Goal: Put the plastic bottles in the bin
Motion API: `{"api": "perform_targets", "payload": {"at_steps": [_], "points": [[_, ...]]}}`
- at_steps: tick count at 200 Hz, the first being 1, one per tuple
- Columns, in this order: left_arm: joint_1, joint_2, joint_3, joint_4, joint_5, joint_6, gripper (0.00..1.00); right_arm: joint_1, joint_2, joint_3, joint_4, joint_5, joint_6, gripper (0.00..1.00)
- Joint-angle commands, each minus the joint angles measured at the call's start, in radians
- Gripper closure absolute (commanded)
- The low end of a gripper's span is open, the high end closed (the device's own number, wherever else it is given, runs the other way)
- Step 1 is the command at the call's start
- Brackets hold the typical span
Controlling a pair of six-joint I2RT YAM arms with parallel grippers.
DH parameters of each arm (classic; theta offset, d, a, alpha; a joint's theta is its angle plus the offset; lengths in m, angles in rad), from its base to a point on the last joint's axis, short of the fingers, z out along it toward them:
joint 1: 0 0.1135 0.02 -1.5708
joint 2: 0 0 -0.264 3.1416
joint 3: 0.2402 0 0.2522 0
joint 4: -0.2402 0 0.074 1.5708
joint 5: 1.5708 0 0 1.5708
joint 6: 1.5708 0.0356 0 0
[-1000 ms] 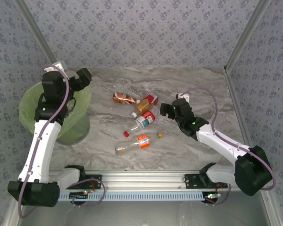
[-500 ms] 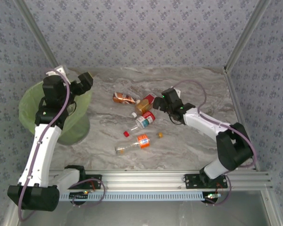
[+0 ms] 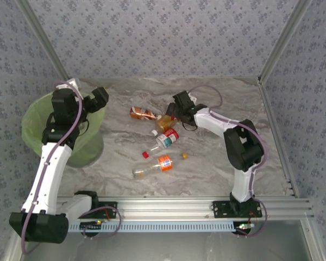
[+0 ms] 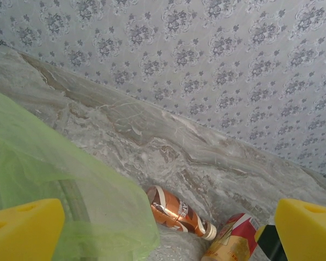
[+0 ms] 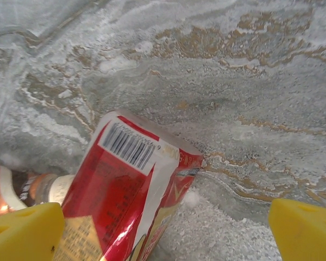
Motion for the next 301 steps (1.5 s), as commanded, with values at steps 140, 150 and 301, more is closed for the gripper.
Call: {"api": "perform_targets", "payload": {"at_steps": [140, 150, 301], "points": [[0.002, -0.002, -0.038, -0.028, -0.001, 0.065, 0.01, -0.018, 0.306, 0.299, -0.070, 0.026, 0.055, 0.10], [0.002, 0.000, -0.042, -0.025, -0.002, 0.065, 0.01, -0.022, 0.296, 0.281, -0.051, 0.025, 0.056, 0.13], [0.001, 0.024, -0.022, -0.010, 0.093, 0.007, 0.01, -0.128, -0.142, -0.209, 0.366, -0.071, -0.134, 0.37]]}}
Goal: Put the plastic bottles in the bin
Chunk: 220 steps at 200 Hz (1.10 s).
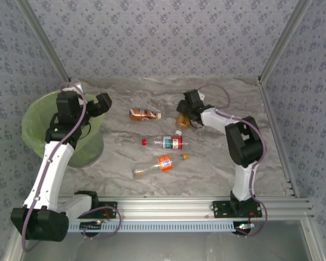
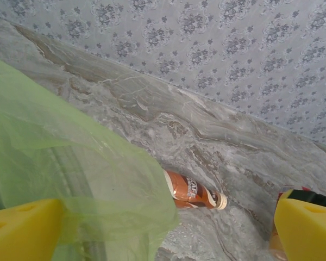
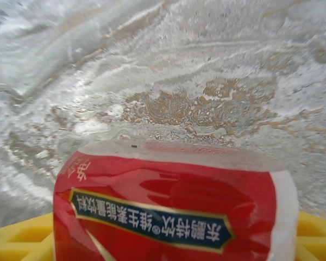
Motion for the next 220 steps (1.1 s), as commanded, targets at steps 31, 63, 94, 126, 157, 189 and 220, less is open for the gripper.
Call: {"api": "perform_targets", "payload": {"at_steps": [31, 63, 94, 126, 157, 189, 220], "points": [[-0.027, 0.022, 0.048, 0.005, 0.091, -0.011, 0.01, -0.021, -0.227, -0.212, 0.220, -0.070, -0.073, 0.38], [-0.135, 0.025, 0.080, -0.016, 0.012, 0.053, 0.01, -0.020, -0.333, -0.295, 0.288, -0.094, -0.067, 0.39], [-0.232, 0.066, 0.126, -0.041, -0.001, 0.060, 0.01, -0.010, -0.427, -0.358, 0.324, -0.104, -0.065, 0.40], [-0.326, 0.153, 0.191, -0.067, 0.026, 0.056, 0.01, 0.004, -0.520, -0.415, 0.344, -0.095, -0.043, 0.41], [-0.442, 0.214, 0.205, 0.007, 0.068, 0.104, 0.01, 0.020, -0.592, -0.455, 0.342, -0.091, -0.022, 0.41], [-0.504, 0.262, 0.221, 0.051, 0.043, 0.131, 0.01, 0.030, -0.645, -0.481, 0.342, -0.094, -0.004, 0.41], [-0.504, 0.271, 0.222, 0.043, -0.087, 0.113, 0.01, 0.035, -0.665, -0.493, 0.341, -0.100, -0.005, 0.41]]}}
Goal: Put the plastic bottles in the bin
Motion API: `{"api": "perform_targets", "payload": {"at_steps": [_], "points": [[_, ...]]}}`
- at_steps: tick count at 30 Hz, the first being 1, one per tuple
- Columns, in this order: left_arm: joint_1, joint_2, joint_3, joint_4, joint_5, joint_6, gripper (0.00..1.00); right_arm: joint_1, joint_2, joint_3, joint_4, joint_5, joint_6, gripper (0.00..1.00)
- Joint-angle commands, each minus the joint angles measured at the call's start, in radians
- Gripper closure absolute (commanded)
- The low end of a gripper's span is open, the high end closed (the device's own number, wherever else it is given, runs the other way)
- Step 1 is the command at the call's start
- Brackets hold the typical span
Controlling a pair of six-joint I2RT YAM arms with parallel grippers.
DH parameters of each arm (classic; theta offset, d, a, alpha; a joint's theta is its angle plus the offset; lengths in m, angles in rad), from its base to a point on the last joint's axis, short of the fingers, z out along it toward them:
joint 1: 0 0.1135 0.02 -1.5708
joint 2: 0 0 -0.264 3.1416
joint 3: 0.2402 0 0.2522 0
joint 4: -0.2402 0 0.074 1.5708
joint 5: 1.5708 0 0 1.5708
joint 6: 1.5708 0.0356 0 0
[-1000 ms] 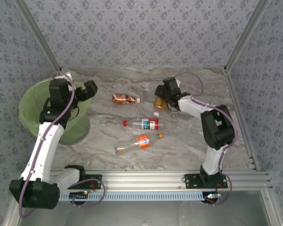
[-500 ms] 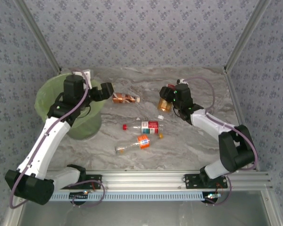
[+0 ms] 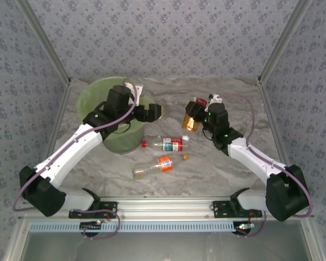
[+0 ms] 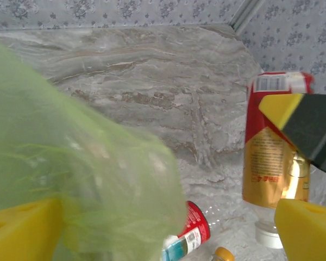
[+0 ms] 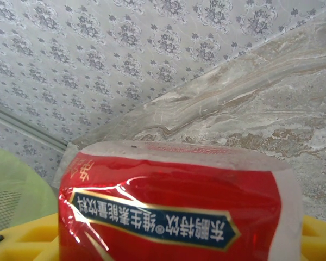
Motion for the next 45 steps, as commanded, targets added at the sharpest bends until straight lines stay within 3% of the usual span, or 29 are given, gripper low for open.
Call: {"api": "perform_targets", "payload": {"at_steps": [1, 7, 13, 18, 23, 37, 45], "points": [[0.003, -0.004, 0.046, 0.031, -0.107, 0.011, 0.01, 0.008, -0.028, -0.017, 0.020, -0.005, 0.014, 0.41], [0.049, -0.017, 0.019, 0.011, -0.209, -0.062, 0.01, 0.011, -0.026, -0.019, 0.020, -0.010, 0.003, 0.41], [0.062, -0.008, 0.014, -0.014, -0.056, 0.018, 0.01, 0.011, -0.017, -0.019, 0.012, -0.014, 0.003, 0.41], [0.045, 0.060, 0.083, -0.157, -0.206, 0.051, 0.01, 0.014, 0.004, -0.010, 0.013, -0.022, 0.011, 0.41], [0.062, 0.054, 0.072, -0.181, -0.312, 0.026, 0.01, 0.024, 0.023, 0.008, 0.012, -0.029, 0.004, 0.41], [0.293, -0.104, -0.067, -0.216, -0.351, -0.161, 0.02, 0.052, 0.075, 0.056, 0.008, -0.065, -0.027, 0.41], [0.335, -0.177, -0.070, -0.240, -0.358, -0.203, 0.01, 0.063, 0.090, 0.076, 0.006, -0.073, -0.033, 0.41]]}}
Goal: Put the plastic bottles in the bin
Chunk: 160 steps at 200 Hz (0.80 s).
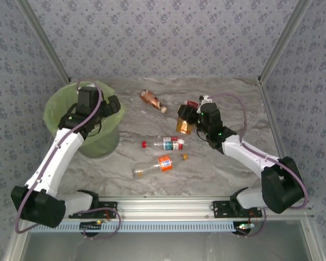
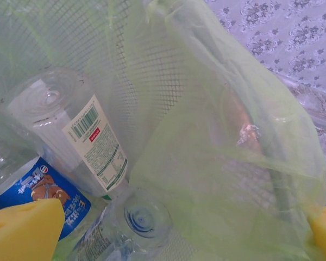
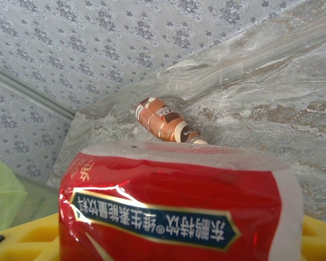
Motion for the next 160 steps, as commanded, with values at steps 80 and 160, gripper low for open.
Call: {"api": "perform_targets", "payload": {"at_steps": [80, 160], "points": [[0.002, -0.098, 0.070, 0.137, 0.119, 0.206, 0.01, 0.014, -0.004, 0.058, 0.002, -0.016, -0.015, 0.41], [-0.310, -0.044, 0.077, 0.238, 0.308, 0.337, 0.01, 0.017, -0.083, 0.042, 0.048, 0.051, 0.043, 0.42]]}}
